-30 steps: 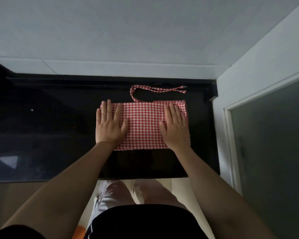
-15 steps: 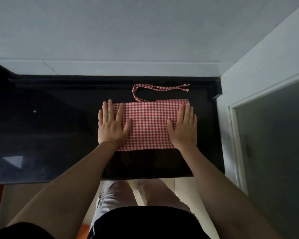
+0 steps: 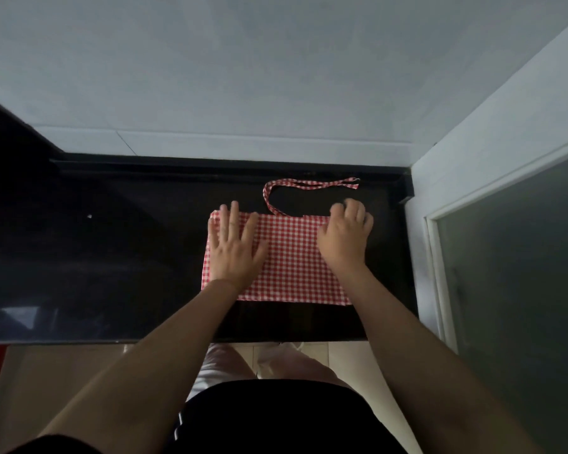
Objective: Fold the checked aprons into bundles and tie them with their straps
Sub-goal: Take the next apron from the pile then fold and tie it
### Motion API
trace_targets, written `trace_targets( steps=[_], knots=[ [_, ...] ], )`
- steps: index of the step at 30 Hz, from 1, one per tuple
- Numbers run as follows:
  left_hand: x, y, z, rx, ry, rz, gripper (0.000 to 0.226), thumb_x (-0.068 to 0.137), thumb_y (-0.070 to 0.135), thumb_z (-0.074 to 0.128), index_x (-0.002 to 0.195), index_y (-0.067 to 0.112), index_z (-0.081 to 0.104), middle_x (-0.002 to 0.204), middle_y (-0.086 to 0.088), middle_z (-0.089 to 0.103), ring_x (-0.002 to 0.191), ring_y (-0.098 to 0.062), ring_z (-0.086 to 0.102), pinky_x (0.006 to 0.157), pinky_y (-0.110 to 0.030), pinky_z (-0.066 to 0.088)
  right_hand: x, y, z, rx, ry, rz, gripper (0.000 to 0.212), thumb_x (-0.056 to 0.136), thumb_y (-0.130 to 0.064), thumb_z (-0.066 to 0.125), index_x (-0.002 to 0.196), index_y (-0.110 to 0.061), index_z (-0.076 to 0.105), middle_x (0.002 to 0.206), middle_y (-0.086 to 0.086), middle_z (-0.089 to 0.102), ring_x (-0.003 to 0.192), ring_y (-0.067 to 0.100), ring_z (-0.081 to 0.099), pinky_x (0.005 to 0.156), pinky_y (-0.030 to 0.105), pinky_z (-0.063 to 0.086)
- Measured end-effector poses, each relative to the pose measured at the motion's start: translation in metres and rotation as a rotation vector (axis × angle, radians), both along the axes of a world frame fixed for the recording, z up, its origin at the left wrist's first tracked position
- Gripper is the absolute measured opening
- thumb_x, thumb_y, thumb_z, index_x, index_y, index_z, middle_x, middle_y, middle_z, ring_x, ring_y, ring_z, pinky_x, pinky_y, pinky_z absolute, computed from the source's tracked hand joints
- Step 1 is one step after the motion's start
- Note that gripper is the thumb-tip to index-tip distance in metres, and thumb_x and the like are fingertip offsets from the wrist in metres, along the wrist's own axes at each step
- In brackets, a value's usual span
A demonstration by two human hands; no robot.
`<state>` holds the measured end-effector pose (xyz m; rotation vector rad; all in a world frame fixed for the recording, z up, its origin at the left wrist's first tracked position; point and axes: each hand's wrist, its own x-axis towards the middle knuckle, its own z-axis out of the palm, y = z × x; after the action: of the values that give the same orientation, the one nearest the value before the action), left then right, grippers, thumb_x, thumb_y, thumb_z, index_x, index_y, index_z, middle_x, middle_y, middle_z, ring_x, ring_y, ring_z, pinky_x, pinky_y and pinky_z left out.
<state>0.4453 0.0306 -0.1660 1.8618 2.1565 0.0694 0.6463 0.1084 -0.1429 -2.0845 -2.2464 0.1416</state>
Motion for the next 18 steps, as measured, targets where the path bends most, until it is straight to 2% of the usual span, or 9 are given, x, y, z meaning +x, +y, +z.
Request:
trace_targets(
  steps=[2, 4, 8, 11, 13, 15, 16, 18],
  knots=[
    [0.014, 0.001, 0.002, -0.004, 0.004, -0.087, 0.069, 0.098, 0.063, 0.016, 0.157, 0.031, 0.001, 0.163, -0.008, -0.017, 0.149, -0.027, -0.022, 0.119, -0.049, -0.016, -0.024, 0.016, 0.007, -0.018, 0.087, 0.141, 0.013, 0.095, -0.025, 0.057, 0.103, -0.015, 0.060, 0.108, 0.002, 0.057, 0.107, 0.020, 0.054, 0.097, 0.037, 0.044],
    [0.020, 0.002, -0.003, -0.055, 0.018, -0.123, 0.072, 0.096, 0.066, 0.011, 0.156, 0.032, -0.008, 0.163, -0.009, -0.018, 0.148, -0.029, -0.023, 0.119, -0.050, -0.016, -0.049, 0.028, 0.009, -0.096, 0.159, 0.193, 0.013, 0.098, -0.028, 0.054, 0.099, -0.016, 0.061, 0.096, -0.002, 0.057, 0.096, 0.018, 0.057, 0.087, 0.034, 0.044],
    [0.015, 0.003, -0.018, -0.118, 0.047, -0.102, 0.077, 0.094, 0.069, 0.006, 0.156, 0.028, -0.013, 0.163, -0.011, -0.019, 0.148, -0.030, -0.023, 0.116, -0.048, -0.019, -0.086, 0.040, -0.005, -0.251, 0.103, 0.177, 0.033, 0.097, -0.041, 0.057, 0.115, -0.014, 0.061, 0.111, 0.003, 0.061, 0.108, 0.023, 0.056, 0.092, 0.039, 0.042],
    [0.014, 0.002, -0.020, -0.117, 0.044, -0.089, 0.078, 0.093, 0.069, 0.007, 0.155, 0.027, -0.015, 0.162, -0.011, -0.020, 0.147, -0.030, -0.024, 0.115, -0.047, -0.021, -0.096, 0.049, -0.004, -0.351, 0.010, 0.199, 0.031, 0.098, -0.036, 0.056, 0.116, -0.012, 0.062, 0.112, 0.006, 0.064, 0.110, 0.026, 0.058, 0.097, 0.042, 0.041],
    [0.012, 0.001, -0.020, -0.118, 0.032, -0.094, 0.075, 0.093, 0.070, 0.007, 0.154, 0.033, -0.017, 0.162, -0.011, -0.021, 0.147, -0.030, -0.024, 0.116, -0.048, -0.021, -0.095, 0.055, 0.001, -0.409, 0.010, 0.186, 0.026, 0.097, -0.030, 0.058, 0.113, -0.011, 0.063, 0.107, 0.005, 0.064, 0.103, 0.025, 0.061, 0.092, 0.039, 0.044],
    [0.010, 0.002, -0.020, -0.115, 0.012, -0.121, 0.069, 0.094, 0.070, 0.007, 0.152, 0.043, -0.017, 0.162, -0.012, -0.021, 0.146, -0.032, -0.025, 0.116, -0.049, -0.019, -0.084, 0.066, 0.006, -0.468, 0.162, 0.004, 0.021, 0.093, -0.029, 0.062, 0.105, -0.011, 0.064, 0.093, 0.002, 0.065, 0.082, 0.018, 0.063, 0.070, 0.030, 0.049],
    [0.010, 0.002, -0.020, -0.109, -0.002, -0.128, 0.066, 0.094, 0.070, 0.009, 0.151, 0.047, -0.016, 0.162, -0.013, -0.020, 0.146, -0.033, -0.025, 0.116, -0.050, -0.018, -0.075, 0.073, 0.009, -0.501, 0.314, -0.151, 0.020, 0.093, -0.029, 0.063, 0.102, -0.011, 0.064, 0.086, 0.001, 0.064, 0.071, 0.014, 0.062, 0.058, 0.026, 0.046],
    [0.009, 0.002, -0.019, -0.102, -0.013, -0.138, 0.064, 0.095, 0.070, 0.011, 0.149, 0.052, -0.016, 0.162, -0.014, -0.019, 0.144, -0.033, -0.026, 0.115, -0.052, -0.017, -0.057, 0.088, 0.019, -0.507, 0.660, -0.460, 0.024, 0.093, -0.029, 0.062, 0.102, -0.007, 0.065, 0.080, 0.002, 0.065, 0.059, 0.012, 0.057, 0.049, 0.025, 0.042]
  ],
)
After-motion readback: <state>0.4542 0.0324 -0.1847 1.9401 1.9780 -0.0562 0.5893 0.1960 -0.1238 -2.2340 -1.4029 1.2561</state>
